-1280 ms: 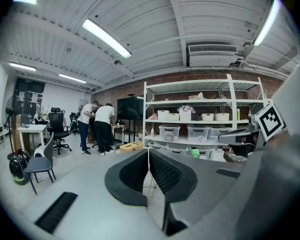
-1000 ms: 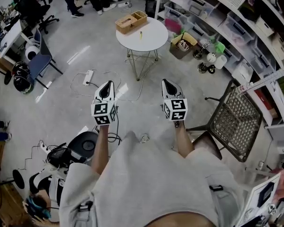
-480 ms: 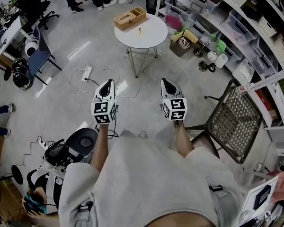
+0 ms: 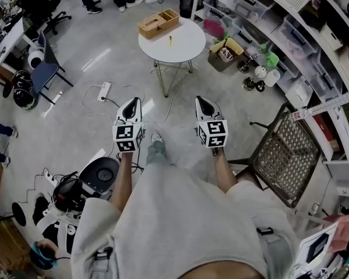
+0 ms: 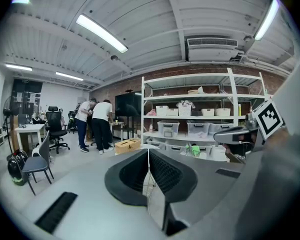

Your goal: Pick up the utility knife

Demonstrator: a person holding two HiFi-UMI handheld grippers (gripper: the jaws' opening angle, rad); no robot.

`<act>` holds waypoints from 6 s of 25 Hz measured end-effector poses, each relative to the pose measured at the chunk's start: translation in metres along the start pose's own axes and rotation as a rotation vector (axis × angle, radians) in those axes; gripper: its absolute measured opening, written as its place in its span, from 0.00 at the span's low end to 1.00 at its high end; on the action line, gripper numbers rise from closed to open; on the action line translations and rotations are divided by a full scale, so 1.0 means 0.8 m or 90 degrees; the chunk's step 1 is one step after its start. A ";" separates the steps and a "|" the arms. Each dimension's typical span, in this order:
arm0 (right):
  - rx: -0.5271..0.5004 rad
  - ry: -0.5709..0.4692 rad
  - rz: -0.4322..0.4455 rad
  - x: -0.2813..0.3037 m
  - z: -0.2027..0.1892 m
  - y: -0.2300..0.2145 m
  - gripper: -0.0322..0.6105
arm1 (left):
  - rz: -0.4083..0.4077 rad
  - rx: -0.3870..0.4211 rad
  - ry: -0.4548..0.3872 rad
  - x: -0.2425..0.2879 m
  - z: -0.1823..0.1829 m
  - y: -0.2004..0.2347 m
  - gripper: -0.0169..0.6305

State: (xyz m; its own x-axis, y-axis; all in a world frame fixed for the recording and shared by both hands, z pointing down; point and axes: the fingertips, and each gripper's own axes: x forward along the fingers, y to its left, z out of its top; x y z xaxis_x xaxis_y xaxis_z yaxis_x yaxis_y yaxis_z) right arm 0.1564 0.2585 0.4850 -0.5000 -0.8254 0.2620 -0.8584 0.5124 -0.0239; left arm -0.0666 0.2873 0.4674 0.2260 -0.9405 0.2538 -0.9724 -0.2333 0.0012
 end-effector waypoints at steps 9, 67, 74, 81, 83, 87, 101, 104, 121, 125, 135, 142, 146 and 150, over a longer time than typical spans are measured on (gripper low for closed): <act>-0.010 0.005 -0.007 0.095 0.020 -0.026 0.10 | -0.011 -0.011 -0.008 0.092 0.015 0.048 0.06; 0.000 0.052 0.031 0.624 0.133 -0.260 0.10 | -0.007 -0.015 0.031 0.633 0.138 0.234 0.06; 0.017 0.079 0.039 0.650 0.114 -0.260 0.10 | -0.005 -0.018 0.055 0.650 0.127 0.246 0.06; 0.039 0.125 0.022 0.659 0.077 -0.250 0.10 | -0.034 -0.032 0.092 0.664 0.094 0.250 0.06; 0.049 0.139 0.013 0.660 0.067 -0.247 0.10 | -0.048 -0.036 0.104 0.668 0.084 0.250 0.06; 0.062 0.167 -0.004 0.659 0.043 -0.236 0.10 | -0.072 -0.043 0.123 0.670 0.065 0.253 0.06; 0.100 0.289 -0.014 0.613 -0.069 -0.191 0.10 | -0.102 -0.064 0.200 0.643 -0.015 0.253 0.06; 0.101 0.313 -0.012 0.603 -0.089 -0.183 0.10 | -0.103 -0.066 0.212 0.637 -0.028 0.250 0.06; 0.133 0.376 0.021 0.595 -0.159 -0.154 0.40 | -0.103 -0.083 0.241 0.622 -0.061 0.239 0.06; 0.126 0.397 0.023 0.613 -0.174 -0.155 0.40 | -0.098 -0.089 0.238 0.624 -0.060 0.239 0.06; 0.118 0.437 0.005 0.678 -0.199 -0.168 0.39 | -0.089 -0.100 0.243 0.619 -0.065 0.242 0.06; 0.128 0.481 -0.025 0.705 -0.220 -0.171 0.34 | -0.085 -0.100 0.252 0.614 -0.071 0.249 0.06; 0.093 0.493 -0.047 0.708 -0.220 -0.171 0.26 | -0.083 -0.100 0.256 0.610 -0.075 0.254 0.06; 0.086 0.499 -0.049 0.707 -0.219 -0.167 0.23 | -0.085 -0.098 0.258 0.610 -0.076 0.256 0.06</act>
State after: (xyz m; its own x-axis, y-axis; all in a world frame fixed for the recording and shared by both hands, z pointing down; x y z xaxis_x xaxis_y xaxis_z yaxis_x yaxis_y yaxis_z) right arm 0.0083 -0.2352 0.8054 -0.2563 -0.4245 0.8684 -0.9186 0.3865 -0.0822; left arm -0.1587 -0.2042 0.6503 0.3395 -0.7249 0.5994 -0.9403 -0.2786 0.1956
